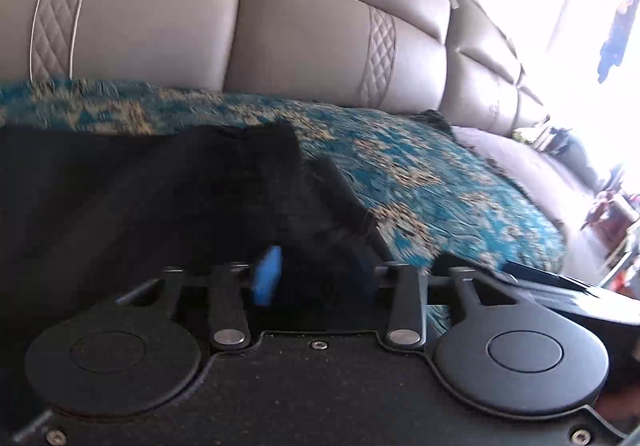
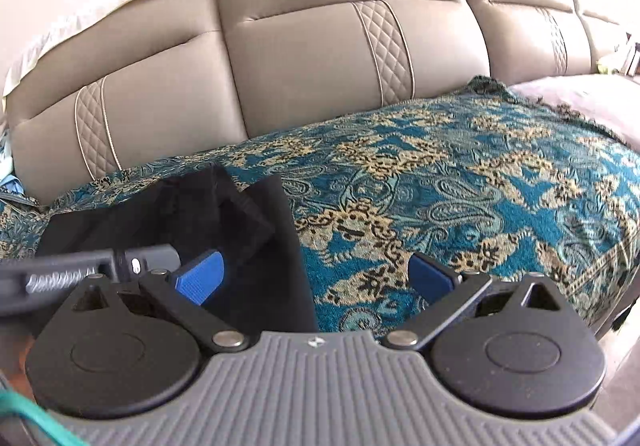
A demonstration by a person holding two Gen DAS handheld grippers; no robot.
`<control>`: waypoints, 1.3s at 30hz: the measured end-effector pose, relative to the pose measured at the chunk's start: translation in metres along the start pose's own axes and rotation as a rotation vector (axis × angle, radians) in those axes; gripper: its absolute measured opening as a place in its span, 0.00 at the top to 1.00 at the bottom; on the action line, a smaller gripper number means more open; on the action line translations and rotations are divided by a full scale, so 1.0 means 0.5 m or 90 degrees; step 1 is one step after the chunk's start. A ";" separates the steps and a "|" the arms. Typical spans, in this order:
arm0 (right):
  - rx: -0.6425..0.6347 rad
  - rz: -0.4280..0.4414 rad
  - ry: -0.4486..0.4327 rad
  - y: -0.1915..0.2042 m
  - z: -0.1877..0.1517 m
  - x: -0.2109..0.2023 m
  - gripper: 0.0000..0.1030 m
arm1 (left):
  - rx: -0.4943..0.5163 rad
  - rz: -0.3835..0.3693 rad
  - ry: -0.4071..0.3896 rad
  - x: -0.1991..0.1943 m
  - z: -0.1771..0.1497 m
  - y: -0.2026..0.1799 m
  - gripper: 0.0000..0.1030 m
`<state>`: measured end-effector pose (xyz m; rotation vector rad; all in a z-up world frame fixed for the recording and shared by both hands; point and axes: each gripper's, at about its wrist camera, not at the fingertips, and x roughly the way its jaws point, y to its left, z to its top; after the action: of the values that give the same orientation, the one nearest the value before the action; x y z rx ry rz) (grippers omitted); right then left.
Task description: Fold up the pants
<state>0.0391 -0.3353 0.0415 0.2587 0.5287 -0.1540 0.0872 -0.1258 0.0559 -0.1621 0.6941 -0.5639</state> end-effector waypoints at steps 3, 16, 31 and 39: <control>0.012 0.019 0.009 -0.004 -0.003 0.010 0.00 | -0.014 -0.011 -0.003 -0.055 -0.012 0.041 0.44; -0.096 0.021 -0.011 0.108 0.050 0.133 0.00 | -0.063 0.271 -0.100 -0.161 0.017 0.275 0.37; -0.077 0.050 0.088 0.098 0.077 0.276 0.00 | -0.075 0.312 -0.023 -0.040 0.058 0.355 0.27; -0.084 0.062 0.098 0.083 0.077 0.268 0.00 | -0.109 0.254 0.009 0.002 0.080 0.370 0.26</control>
<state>0.1806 -0.3171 0.0127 0.1680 0.6743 -0.0036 0.1944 0.0273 0.0261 -0.1742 0.7654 -0.1239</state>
